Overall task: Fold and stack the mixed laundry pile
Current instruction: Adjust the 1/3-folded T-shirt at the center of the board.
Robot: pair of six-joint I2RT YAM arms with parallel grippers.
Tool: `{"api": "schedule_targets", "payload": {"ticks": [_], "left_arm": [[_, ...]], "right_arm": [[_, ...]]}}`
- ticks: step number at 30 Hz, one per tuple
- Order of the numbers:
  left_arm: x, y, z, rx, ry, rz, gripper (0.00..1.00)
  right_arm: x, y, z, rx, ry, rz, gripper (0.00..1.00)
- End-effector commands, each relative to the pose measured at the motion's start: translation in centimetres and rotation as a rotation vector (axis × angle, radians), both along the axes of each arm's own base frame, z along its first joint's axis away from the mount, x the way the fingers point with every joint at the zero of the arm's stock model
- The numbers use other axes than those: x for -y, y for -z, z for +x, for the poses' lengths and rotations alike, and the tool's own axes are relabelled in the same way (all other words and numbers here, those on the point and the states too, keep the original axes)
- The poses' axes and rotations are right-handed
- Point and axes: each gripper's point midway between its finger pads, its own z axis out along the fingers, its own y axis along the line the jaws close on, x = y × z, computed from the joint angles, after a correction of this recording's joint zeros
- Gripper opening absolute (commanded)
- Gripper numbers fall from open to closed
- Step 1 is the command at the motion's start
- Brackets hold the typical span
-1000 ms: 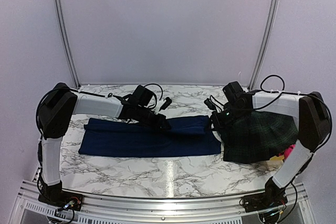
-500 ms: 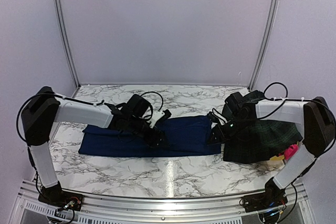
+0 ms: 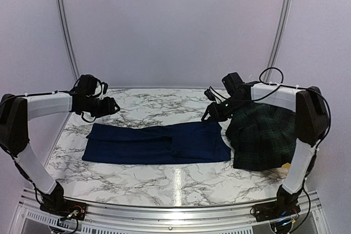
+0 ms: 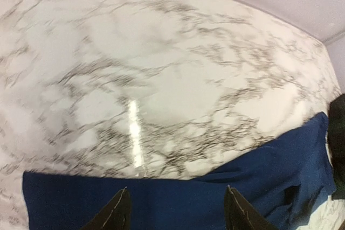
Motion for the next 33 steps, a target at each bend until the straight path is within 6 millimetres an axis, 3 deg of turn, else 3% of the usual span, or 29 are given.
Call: {"api": "schedule_targets", "payload": {"ticks": [1, 4, 7, 13, 21, 26, 30, 33], "left_arm": [[-6.5, 3.1, -1.2, -0.166, -0.209, 0.035, 0.61], [-10.0, 5.1, -1.3, -0.246, -0.285, 0.065, 0.6], [-11.6, 6.2, -0.9, -0.273, -0.317, 0.076, 0.61], [-12.8, 8.4, 0.5, -0.334, -0.34, 0.059, 0.61], [-12.1, 10.3, 1.8, -0.371, -0.297, 0.04, 0.56], [-12.0, 10.9, 1.8, -0.384, -0.281, 0.042, 0.39], [-12.8, 11.1, 1.7, -0.392, -0.311, 0.055, 0.03], [-15.8, 10.6, 1.7, -0.383, -0.399, 0.06, 0.0]], "right_arm": [[-1.8, 0.0, 3.1, 0.055, -0.011, -0.023, 0.41], [-2.2, 1.2, 4.5, 0.042, -0.011, -0.047, 0.39], [-2.5, 2.6, 5.2, 0.024, -0.013, -0.062, 0.38], [-2.0, 5.6, 5.5, -0.006, -0.017, -0.119, 0.38], [-0.7, 8.1, 5.5, -0.032, 0.02, -0.198, 0.38], [0.5, 9.7, 5.3, -0.065, 0.059, -0.242, 0.37], [1.8, 11.1, 5.0, -0.09, 0.088, -0.28, 0.37], [3.1, 12.1, 4.8, -0.115, 0.126, -0.306, 0.36]]}}
